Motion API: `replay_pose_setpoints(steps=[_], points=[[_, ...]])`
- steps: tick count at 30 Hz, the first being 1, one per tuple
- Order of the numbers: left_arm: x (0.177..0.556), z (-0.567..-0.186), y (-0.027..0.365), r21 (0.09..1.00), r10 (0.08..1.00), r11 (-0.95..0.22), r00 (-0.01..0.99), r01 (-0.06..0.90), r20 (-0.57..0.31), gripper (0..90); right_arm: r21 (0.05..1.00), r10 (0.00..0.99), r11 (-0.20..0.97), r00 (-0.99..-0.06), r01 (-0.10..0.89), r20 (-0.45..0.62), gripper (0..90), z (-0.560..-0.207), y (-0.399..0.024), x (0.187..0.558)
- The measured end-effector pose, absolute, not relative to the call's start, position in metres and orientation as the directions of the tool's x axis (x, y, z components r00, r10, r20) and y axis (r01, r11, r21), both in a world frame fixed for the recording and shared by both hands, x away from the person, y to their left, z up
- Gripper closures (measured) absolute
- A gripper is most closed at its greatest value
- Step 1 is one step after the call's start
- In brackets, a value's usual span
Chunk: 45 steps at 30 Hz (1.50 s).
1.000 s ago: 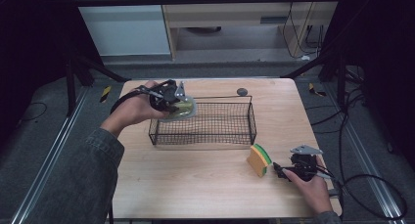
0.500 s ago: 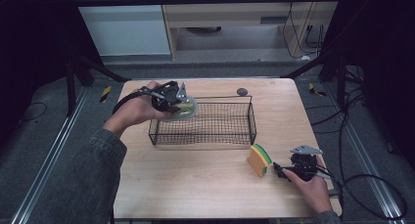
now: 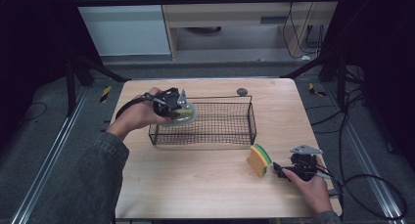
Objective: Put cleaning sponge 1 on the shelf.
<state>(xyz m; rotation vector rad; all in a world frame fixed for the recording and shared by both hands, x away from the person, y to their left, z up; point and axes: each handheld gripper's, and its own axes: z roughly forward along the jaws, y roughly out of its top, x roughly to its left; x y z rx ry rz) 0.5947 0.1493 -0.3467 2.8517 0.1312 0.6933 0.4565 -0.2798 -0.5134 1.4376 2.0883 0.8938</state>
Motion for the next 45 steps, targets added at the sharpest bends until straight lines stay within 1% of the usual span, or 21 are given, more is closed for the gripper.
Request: replay_pose_setpoints(steps=[13, 21, 22, 28, 29, 37, 45], points=[[0.599, -0.371, 0.152, 0.203, 0.133, -0.978, 0.898, 0.050, 0.420, 70.6, 0.725, 0.935, 0.246, -0.356, 0.644, -0.001, 1.0, -0.513, -0.280, 0.456], [0.602, -0.379, 0.152, 0.192, 0.134, -0.980, 0.904, 0.059, 0.406, 70.7, 0.725, 0.935, 0.246, -0.356, 0.644, -0.001, 0.9, -0.513, -0.280, 0.456], [0.601, -0.382, 0.152, 0.195, 0.147, -0.978, 0.907, 0.073, 0.395, 70.6, 0.725, 0.935, 0.246, -0.356, 0.644, -0.001, 1.0, -0.513, -0.280, 0.456], [0.604, -0.390, 0.154, 0.187, 0.142, -0.980, 0.912, 0.074, 0.384, 70.6, 0.725, 0.934, 0.245, -0.356, 0.644, 0.001, 1.0, -0.513, -0.280, 0.456], [0.603, -0.392, 0.155, 0.193, 0.154, -0.977, 0.915, 0.086, 0.373, 70.6, 0.725, 0.935, 0.246, -0.356, 0.644, -0.001, 1.0, -0.513, -0.280, 0.456], [0.608, -0.397, 0.157, 0.195, 0.167, -0.976, 0.919, 0.102, 0.356, 70.6, 0.725, 0.935, 0.245, -0.355, 0.644, 0.000, 1.0, -0.513, -0.280, 0.456], [0.609, -0.401, 0.154, 0.184, 0.159, -0.978, 0.923, 0.098, 0.351, 70.6, 0.725, 0.935, 0.245, -0.356, 0.644, -0.001, 1.0, -0.513, -0.280, 0.456]])
